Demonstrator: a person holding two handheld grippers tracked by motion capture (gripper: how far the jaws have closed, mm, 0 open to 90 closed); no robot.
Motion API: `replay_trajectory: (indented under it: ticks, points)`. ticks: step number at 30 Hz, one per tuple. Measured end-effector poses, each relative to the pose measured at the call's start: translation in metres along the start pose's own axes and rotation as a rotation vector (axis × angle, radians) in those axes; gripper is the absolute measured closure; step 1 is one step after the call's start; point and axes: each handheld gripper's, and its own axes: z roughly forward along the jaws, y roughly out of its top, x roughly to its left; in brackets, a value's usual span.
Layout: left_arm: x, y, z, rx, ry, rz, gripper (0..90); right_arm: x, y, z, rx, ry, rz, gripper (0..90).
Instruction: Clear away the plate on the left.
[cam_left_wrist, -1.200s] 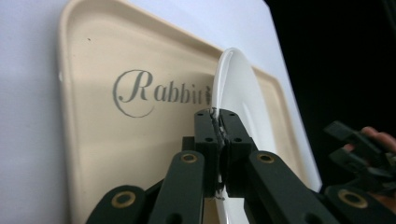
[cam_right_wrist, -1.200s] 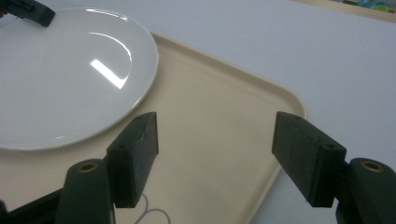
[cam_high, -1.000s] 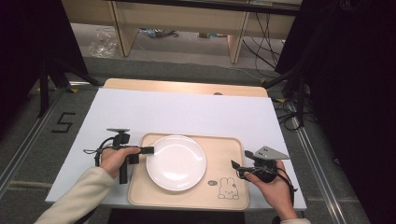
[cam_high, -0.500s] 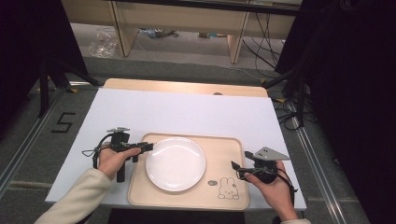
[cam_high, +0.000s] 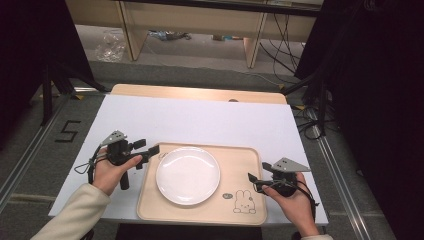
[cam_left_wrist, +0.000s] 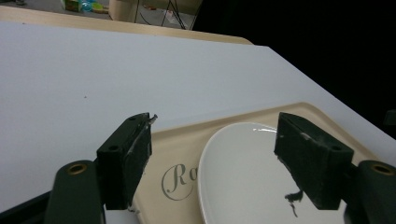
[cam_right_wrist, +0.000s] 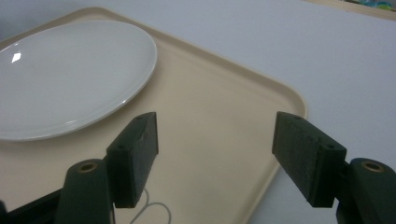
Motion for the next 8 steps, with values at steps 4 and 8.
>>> replay_trajectory:
  ticks: [4, 8]
  points:
    - [0.0024, -0.0014, -0.0065, 0.015, -0.001, -0.015, 26.9, -0.0001, 0.0000, 0.0000, 0.000, -0.001, 0.000, 32.2]
    - [0.0077, -0.0045, -0.0098, 0.039, -0.016, -0.038, 28.8, -0.0004, -0.0001, 0.0002, -0.002, -0.001, -0.001, 32.2]
